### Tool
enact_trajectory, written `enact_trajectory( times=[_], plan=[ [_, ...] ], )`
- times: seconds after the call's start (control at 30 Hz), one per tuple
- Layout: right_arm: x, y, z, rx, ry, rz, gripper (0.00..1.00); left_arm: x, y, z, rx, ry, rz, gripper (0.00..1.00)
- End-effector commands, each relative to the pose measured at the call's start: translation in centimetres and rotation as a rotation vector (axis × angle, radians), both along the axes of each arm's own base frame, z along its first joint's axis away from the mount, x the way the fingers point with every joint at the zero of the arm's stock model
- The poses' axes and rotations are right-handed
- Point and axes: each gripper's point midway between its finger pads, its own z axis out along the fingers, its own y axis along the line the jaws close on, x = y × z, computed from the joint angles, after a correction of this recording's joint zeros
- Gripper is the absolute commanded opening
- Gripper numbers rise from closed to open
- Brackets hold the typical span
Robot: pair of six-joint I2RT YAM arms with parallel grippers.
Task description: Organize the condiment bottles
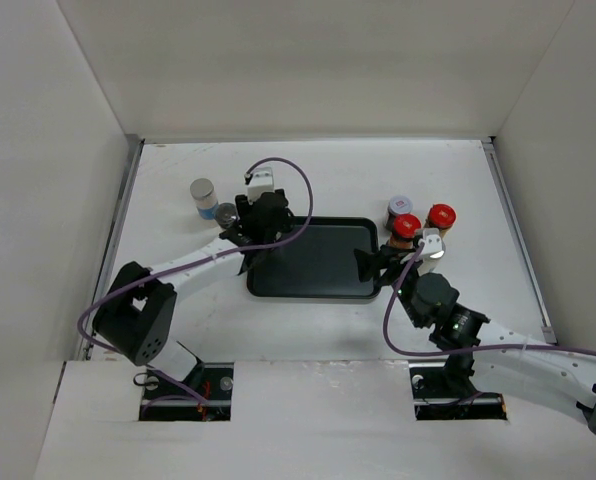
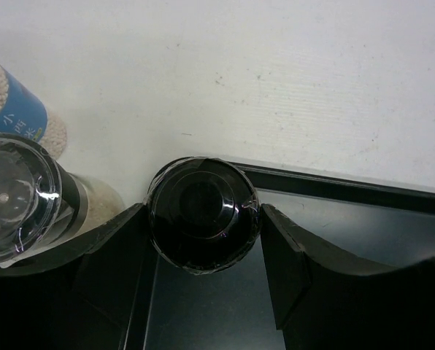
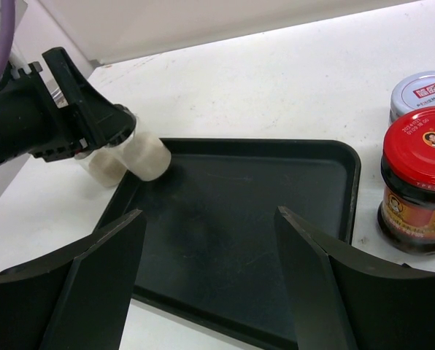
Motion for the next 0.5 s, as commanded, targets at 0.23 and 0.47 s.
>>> enact_trajectory(
  times=[0.23,0.47],
  plan=[
    [0.3,-0.5,1.1,0.049,-0.025,-0.023,0.78,1.8,0.1,0.4,-0.040,-0.062,0.024,0.57],
    [0.2,-0.5,1.3,0.057,-0.028,-0.020,0.78,1.4,0.2,1.6,-0.056,-0.085,0.018,0.82]
  ],
)
